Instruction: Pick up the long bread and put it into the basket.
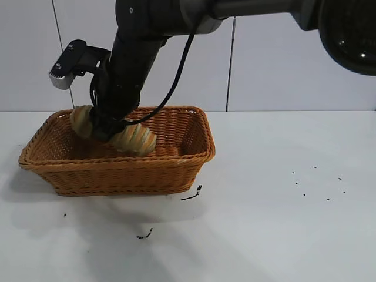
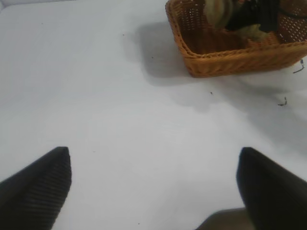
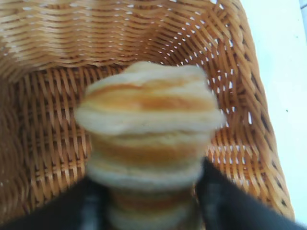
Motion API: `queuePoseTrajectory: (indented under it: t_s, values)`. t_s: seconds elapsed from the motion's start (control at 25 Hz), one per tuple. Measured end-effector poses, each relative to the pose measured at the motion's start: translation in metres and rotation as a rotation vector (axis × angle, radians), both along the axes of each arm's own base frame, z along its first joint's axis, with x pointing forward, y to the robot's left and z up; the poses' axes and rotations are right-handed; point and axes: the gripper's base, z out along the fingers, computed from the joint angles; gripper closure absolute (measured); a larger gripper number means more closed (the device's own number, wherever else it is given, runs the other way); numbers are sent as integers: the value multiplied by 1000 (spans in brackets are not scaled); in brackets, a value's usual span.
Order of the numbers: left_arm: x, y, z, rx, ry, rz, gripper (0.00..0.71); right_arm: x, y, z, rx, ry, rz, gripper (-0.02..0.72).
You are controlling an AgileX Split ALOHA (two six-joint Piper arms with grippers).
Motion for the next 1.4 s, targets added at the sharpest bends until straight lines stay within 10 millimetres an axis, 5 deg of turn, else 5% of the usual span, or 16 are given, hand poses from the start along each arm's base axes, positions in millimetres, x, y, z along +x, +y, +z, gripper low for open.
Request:
queuePoseTrajectory:
  t_s: [0.28,0.4,0.56,0.84,1.12,1.24,1.4]
  values:
    - [0,0,0,0,0,0,14,-10,-16,66,147,80,-285,10]
    - [0,0,0,0,0,0,14,-4,-37,80,186,141,-477,10]
    - [0,0,0,0,0,0,14,20,-80,79,158,157,-631,10]
    - [0,0,0,0,0,0,14,68,-195,76,139,172,-889,10]
    - [0,0,0,0,0,0,14,85,-303,73,112,218,-1115,10]
    - [0,0,0,0,0,0,14,83,-325,71,103,256,-1165,10]
    - [0,0,0,0,0,0,14,80,-330,70,77,291,-1169,10]
